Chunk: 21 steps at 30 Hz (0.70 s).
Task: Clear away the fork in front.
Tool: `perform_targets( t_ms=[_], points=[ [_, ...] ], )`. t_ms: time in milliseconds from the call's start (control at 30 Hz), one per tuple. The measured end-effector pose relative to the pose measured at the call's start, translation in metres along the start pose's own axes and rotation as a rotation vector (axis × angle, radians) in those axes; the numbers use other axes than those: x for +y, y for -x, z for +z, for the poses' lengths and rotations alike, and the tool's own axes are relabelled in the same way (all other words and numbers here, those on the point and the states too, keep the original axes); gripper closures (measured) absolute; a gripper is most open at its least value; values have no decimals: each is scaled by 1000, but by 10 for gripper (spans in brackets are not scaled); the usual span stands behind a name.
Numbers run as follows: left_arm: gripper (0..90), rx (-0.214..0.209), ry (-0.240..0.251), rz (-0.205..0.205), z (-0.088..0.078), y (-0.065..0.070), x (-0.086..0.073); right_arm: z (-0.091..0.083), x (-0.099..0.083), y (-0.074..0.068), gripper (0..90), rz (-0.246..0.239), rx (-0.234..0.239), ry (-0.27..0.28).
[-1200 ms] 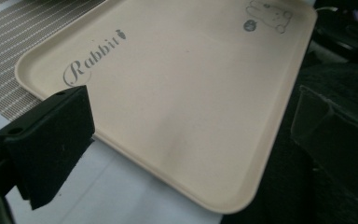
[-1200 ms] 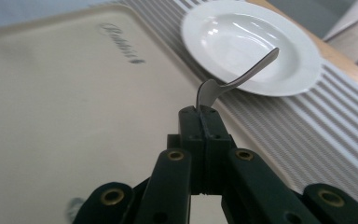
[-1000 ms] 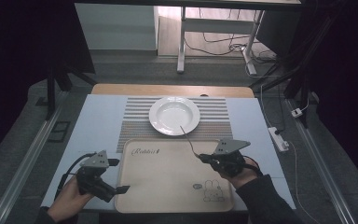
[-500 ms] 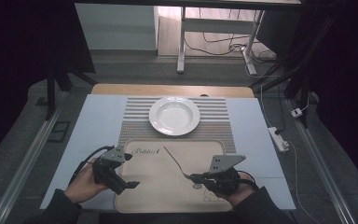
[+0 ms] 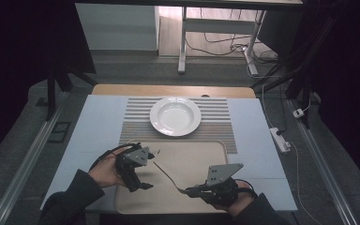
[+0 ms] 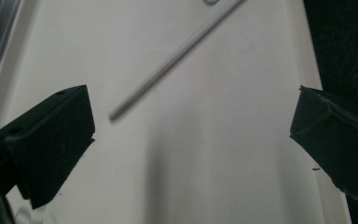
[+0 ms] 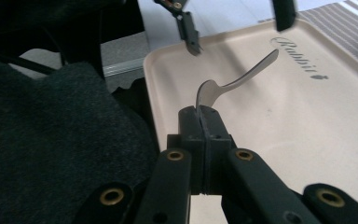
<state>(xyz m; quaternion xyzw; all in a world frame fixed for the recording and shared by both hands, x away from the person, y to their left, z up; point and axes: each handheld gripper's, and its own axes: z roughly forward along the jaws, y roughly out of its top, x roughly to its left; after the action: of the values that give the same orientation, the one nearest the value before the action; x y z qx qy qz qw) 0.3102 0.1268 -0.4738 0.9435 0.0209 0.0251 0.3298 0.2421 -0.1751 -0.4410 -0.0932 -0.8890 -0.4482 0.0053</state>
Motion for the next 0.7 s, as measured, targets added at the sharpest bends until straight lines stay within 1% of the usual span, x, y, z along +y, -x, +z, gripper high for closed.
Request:
perform_targets(
  t_ms=[33, 133, 167, 333, 367, 400, 433, 467, 533, 600, 700],
  points=[
    [1, -9, -5, 19, 2, -1, 3, 0, 0, -1, 900, -2, 8, -3],
    [18, -43, -3, 55, 8, -3, 11, 1, 1, -2, 900, -11, 23, -2],
    [34, -62, -1, 75, 10, -4, 13, 1, 2, -3, 900, -14, 26, -3],
    [164, -102, -19, 171, 17, -4, 21, 1, 3, -4, 900, -24, 59, -5],
    [197, -106, -24, 187, 19, -4, 22, 1, 3, -4, 900, -28, 64, -9],
    [243, -109, -27, 202, 19, -3, 23, 2, 3, -4, 900, -30, 68, -11],
    [298, -114, -35, 225, 20, -3, 23, 2, 3, -4, 900, -29, 68, -13],
    [361, -120, -40, 236, 20, -3, 23, 2, 3, -4, 900, -29, 69, -15],
    [521, -149, -46, 269, 20, -3, 24, 2, 4, -4, 900, -30, 74, -14],
    [594, -162, -38, 282, 20, -3, 24, 1, 4, -3, 900, -34, 82, -12],
    [675, -178, -36, 303, 18, -3, 25, 1, 4, -3, 900, -40, 91, -11]
  ],
)
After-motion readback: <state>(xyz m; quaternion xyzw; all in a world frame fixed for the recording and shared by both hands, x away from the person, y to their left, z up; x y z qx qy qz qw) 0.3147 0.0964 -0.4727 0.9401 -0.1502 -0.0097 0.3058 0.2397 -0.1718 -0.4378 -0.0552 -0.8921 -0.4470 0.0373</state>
